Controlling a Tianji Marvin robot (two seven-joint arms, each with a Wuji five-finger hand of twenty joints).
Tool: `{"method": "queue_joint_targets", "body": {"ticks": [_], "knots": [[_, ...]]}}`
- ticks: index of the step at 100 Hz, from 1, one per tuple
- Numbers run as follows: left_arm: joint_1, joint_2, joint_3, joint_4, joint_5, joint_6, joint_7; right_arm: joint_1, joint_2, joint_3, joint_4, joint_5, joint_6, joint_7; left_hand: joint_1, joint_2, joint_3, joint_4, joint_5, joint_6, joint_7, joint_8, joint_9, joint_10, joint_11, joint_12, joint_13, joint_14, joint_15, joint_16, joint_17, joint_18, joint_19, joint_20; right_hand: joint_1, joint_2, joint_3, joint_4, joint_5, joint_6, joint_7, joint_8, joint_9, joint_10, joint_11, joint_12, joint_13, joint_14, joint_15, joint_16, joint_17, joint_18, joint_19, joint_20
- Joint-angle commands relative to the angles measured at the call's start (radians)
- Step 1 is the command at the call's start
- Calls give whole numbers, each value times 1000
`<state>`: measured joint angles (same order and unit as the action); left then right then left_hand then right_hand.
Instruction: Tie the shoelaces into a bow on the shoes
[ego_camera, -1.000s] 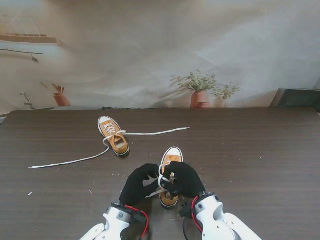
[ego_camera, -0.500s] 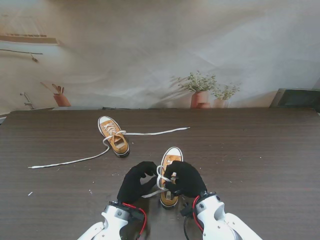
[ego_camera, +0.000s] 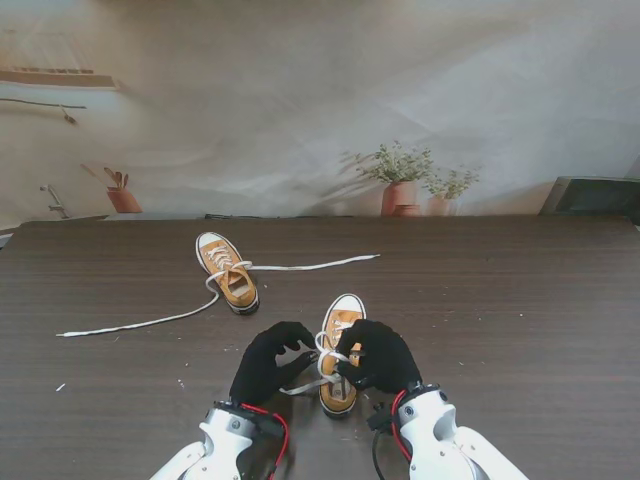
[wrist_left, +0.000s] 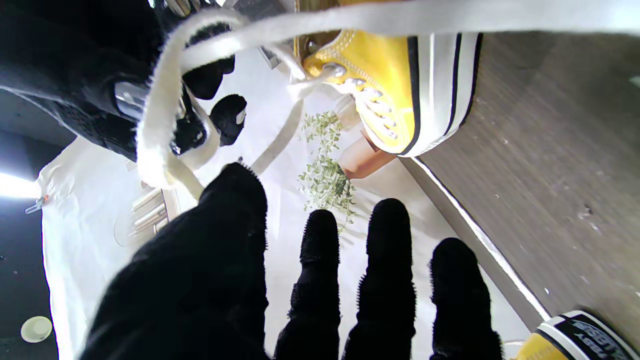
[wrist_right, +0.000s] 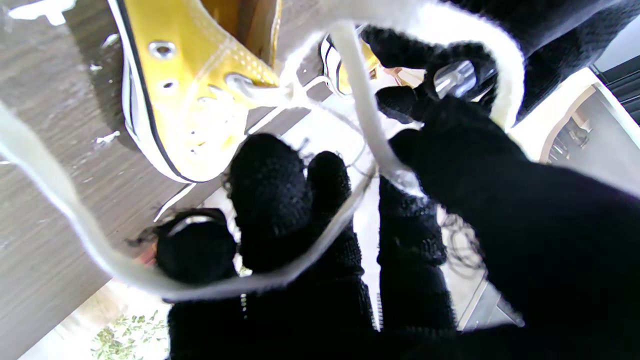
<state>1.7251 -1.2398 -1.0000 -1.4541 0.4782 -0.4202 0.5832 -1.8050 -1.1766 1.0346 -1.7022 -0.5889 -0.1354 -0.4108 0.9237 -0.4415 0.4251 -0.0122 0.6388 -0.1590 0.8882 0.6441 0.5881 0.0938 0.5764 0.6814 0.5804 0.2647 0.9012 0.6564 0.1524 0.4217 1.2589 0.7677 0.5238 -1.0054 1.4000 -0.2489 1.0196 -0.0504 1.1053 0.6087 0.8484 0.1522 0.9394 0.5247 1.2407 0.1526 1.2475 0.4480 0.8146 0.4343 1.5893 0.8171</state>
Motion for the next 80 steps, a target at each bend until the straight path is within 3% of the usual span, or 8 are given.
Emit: {"method": "queue_joint_targets", "body": {"ticks": [1, 20, 25, 34, 49, 80], "knots": [[6, 5, 2, -12, 3, 3, -25, -3, 1, -1, -4, 5, -2, 12, 47, 4, -51, -22, -25, -126, -80, -96, -21, -27, -18, -32, -33, -17, -12, 26, -13, -25, -9, 13, 31, -16, 45, 17, 39, -126, 8, -14, 24, -20, -15, 2, -8, 14, -5, -11, -7, 17, 0, -8], [5, 7, 12, -14, 7, -12, -33, 0, 0, -6, -2, 13, -9, 16, 46, -36, -61, -44, 13, -135, -156, -245, -26, -39, -13, -38, -33, -36, -17, 25, -13, -31, -12, 9, 31, -11, 39, 19, 35, -124, 8, -12, 29, -19, -19, 6, -4, 15, -4, -10, -3, 19, 2, -7], [5, 6, 15, -15, 7, -16, -32, 1, 1, -6, -1, 12, -11, 17, -18, -70, 47, -66, 8, -124, -184, -282, -26, -39, -10, -39, -30, -43, -20, 23, -12, -34, -13, 7, 30, -9, 39, 20, 35, -124, 7, -12, 29, -20, -19, 7, -3, 14, -4, -10, -2, 18, 3, -7], [4, 2, 21, -13, 3, -28, -24, 2, 1, -8, 0, 12, -12, 18, -50, -115, 129, -78, 22, -121, -190, -283, -20, -40, -3, -37, -20, -50, -17, 23, -4, -41, -18, 4, 31, -9, 38, 20, 35, -124, 7, -12, 31, -20, -20, 7, 0, 13, -3, -10, 0, 18, 4, -7], [-2, -1, 24, -4, -1, -49, -21, 3, 1, -11, 0, 16, -11, 22, -34, -171, 159, -82, 57, -124, -171, -273, -6, -52, 4, -35, -10, -58, -15, 22, 3, -43, -18, 3, 30, -6, 37, 20, 34, -124, 7, -12, 32, -19, -21, 9, 1, 15, -2, -10, 2, 19, 6, -7], [-4, -16, 36, -1, -33, -74, -2, 7, 2, -17, 1, 16, -13, 28, 2, -154, 129, -88, 117, -149, -100, -283, 32, -53, 27, -29, 13, -51, 2, 22, 20, -36, -16, -1, 32, -10, 37, 21, 33, -119, 7, -10, 32, -20, -24, 10, 2, 11, -2, -10, 4, 18, 7, -7]]}}
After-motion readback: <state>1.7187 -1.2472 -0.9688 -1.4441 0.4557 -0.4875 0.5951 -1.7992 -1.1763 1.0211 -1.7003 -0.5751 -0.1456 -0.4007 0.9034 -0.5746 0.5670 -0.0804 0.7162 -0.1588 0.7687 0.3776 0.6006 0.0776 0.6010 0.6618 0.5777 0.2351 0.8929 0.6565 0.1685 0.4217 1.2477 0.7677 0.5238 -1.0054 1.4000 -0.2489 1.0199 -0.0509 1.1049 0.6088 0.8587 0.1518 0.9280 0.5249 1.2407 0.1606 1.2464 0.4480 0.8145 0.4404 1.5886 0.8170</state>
